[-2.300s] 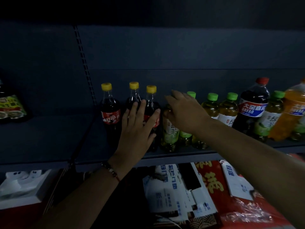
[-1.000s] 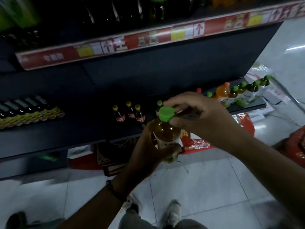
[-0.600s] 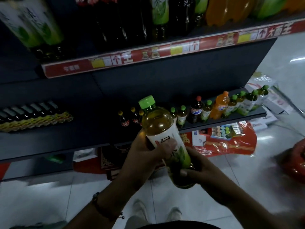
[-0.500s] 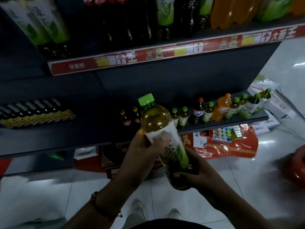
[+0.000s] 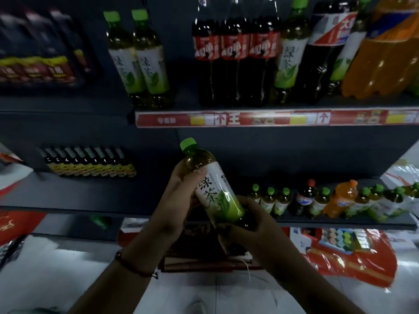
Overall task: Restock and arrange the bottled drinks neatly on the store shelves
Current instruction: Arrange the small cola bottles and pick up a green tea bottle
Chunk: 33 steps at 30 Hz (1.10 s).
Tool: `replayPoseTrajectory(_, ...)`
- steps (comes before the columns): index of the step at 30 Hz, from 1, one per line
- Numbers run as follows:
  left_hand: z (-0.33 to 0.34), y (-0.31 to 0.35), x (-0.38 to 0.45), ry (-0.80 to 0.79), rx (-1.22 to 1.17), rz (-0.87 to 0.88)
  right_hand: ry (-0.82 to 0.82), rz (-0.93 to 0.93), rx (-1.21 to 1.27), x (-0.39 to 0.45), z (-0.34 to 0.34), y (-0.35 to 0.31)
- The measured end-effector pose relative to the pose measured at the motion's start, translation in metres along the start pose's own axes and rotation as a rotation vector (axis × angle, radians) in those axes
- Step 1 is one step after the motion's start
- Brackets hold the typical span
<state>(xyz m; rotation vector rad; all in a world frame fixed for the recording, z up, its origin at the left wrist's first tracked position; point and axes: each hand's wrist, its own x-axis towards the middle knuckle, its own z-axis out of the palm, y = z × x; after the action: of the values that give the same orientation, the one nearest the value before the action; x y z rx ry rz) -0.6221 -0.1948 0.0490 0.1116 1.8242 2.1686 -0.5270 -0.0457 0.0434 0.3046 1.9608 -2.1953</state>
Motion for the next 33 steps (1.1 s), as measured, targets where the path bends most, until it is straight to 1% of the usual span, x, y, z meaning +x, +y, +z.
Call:
replayPoseTrajectory(2, -0.015, 0.018, 0.015, -0.018, 0.042, 0.059, 0.004, -0.043, 0.003, 0.021, 0.009, -0.014)
replayPoseTrajectory(7, -0.048, 0.074, 0.059, -0.056, 0.257, 0.249, 0.027, -0.146, -0.033, 0.074, 0.033, -0.056)
replayPoseTrajectory(10, -0.063, 0.109, 0.087, -0.088, 0.322, 0.33, 0.026, -0.213, -0.07, 0.106, 0.047, -0.082)
replayPoseTrajectory(14, -0.082, 0.148, 0.121, -0.067, 0.422, 0.45, 0.078, -0.329, -0.128, 0.145, 0.063, -0.112)
replayPoseTrajectory(18, -0.098, 0.174, 0.148, -0.079, 0.51, 0.605, 0.089, -0.447, -0.249, 0.184, 0.071, -0.134)
replayPoseTrajectory(20, -0.101, 0.183, 0.158, -0.114, 0.598, 0.699, 0.097, -0.507, -0.321, 0.2, 0.072, -0.138)
replayPoseTrajectory(22, -0.106, 0.189, 0.17, -0.12, 0.71, 0.777, 0.149, -0.554, -0.383, 0.213, 0.072, -0.14)
replayPoseTrajectory(24, -0.11, 0.189, 0.187, -0.074, 0.841, 0.852, 0.216, -0.581, -0.41, 0.224, 0.072, -0.14)
replayPoseTrajectory(27, -0.11, 0.188, 0.198, 0.053, 1.049, 0.944, 0.347, -0.614, -0.511, 0.242, 0.071, -0.139)
replayPoseTrajectory(29, -0.104, 0.189, 0.196, 0.102, 1.115, 1.069, 0.397, -0.6, -0.525, 0.25, 0.072, -0.139)
replayPoseTrajectory(31, -0.098, 0.188, 0.201, 0.117, 1.17, 1.183, 0.415, -0.574, -0.504, 0.255, 0.073, -0.139)
replayPoseTrajectory(33, -0.094, 0.186, 0.213, 0.109, 1.301, 1.193, 0.45, -0.563, -0.522, 0.257, 0.076, -0.138)
